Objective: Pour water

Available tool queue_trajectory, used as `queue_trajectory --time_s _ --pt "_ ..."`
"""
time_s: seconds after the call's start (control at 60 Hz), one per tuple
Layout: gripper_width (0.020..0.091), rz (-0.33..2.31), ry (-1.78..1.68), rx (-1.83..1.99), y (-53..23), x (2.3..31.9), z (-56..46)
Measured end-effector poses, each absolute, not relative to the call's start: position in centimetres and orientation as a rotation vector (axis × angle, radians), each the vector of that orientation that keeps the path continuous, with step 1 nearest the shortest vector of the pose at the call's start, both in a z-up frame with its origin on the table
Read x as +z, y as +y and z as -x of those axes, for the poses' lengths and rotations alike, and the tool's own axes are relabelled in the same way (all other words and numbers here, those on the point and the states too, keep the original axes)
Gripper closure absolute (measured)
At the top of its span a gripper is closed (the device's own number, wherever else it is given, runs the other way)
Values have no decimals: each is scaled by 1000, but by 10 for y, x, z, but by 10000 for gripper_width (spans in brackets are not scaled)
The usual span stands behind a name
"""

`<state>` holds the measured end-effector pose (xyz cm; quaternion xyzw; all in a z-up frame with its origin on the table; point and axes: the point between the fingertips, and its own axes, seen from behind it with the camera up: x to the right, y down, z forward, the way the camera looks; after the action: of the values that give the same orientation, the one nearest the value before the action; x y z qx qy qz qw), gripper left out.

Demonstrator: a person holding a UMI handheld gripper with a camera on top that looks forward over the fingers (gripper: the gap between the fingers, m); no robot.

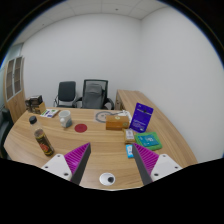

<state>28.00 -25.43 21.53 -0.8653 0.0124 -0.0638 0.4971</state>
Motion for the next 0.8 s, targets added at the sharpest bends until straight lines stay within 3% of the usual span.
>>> queue_trajectory --time_s 0.117,0.35,0.633,0.8 --pt "258 2123 23 -171 -259 201 -278" --pt "260 2197 -8 -156 -286 143 -242" --pt "251 2241 -57 -19 -295 80 -97" --pt "253 2159 -35 50 -254 72 -6"
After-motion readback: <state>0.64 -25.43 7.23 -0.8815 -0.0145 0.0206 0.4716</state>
